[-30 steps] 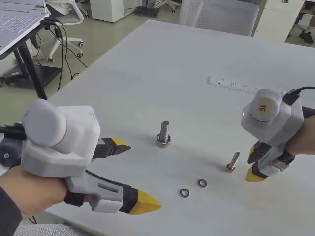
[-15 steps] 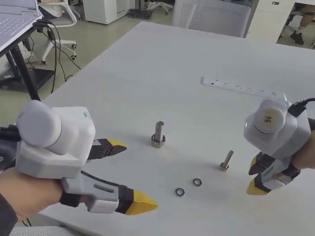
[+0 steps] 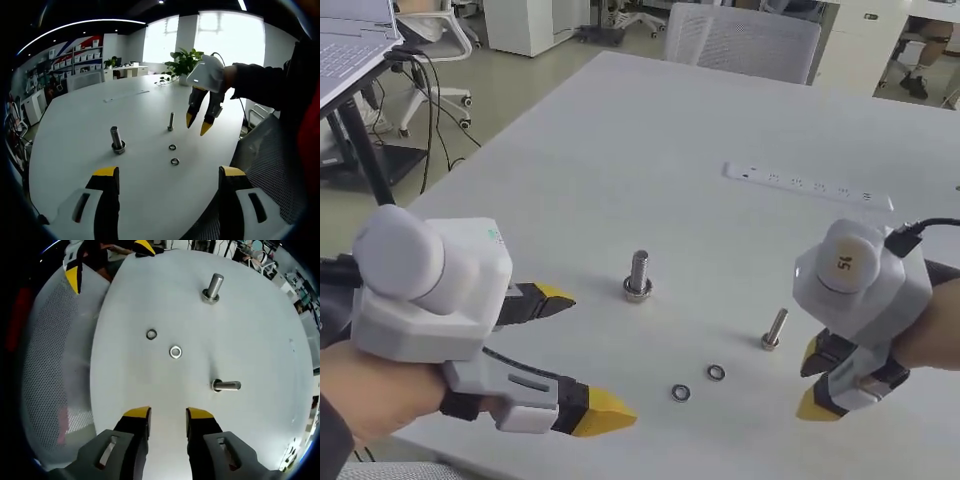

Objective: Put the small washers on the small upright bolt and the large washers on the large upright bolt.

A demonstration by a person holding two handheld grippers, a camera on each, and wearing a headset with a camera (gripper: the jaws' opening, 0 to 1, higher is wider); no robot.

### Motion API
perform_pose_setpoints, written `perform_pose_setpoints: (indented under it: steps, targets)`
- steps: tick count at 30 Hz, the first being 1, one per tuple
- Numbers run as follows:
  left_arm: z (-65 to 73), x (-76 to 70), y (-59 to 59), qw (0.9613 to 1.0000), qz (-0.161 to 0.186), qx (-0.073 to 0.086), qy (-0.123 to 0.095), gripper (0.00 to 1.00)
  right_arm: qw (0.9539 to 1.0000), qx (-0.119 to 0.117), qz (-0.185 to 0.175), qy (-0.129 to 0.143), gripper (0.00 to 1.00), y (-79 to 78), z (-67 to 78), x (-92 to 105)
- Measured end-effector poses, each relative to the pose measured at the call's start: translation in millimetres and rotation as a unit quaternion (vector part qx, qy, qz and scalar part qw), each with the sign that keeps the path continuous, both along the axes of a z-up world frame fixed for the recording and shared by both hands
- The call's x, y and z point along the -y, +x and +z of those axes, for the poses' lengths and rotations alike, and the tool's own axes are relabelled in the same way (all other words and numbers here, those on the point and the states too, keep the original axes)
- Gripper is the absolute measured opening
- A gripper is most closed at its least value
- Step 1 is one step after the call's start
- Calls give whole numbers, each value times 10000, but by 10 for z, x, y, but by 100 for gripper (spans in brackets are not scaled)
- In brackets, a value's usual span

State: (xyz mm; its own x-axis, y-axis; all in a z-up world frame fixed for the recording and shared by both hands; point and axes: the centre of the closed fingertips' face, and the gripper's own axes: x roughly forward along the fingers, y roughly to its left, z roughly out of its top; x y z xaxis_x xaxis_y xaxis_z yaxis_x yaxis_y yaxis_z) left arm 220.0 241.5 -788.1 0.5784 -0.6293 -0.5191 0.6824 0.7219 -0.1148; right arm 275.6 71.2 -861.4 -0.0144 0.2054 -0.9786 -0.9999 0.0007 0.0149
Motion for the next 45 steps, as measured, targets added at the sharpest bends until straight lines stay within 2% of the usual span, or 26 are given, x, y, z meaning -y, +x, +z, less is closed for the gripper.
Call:
perform_pose_setpoints:
  steps: [7,15,24,31,45]
  targets:
    - [16,-6,17,10000,15,22,-17,81,9995,-2,297,44,29,-52,20,-256]
    - [29,-14,36,10000,27,42,-35,81,9981,87,603,50,29,2,70,-521]
    - [33,-17,42,10000,34,55,-61,81,9966,188,799,-14,28,66,4,-692]
    - [34,-11,40,9999,37,64,-83,81,9963,150,846,-46,27,81,-98,-766]
    - [41,-10,39,9999,49,79,-113,81,9968,50,793,-86,23,112,-181,-762]
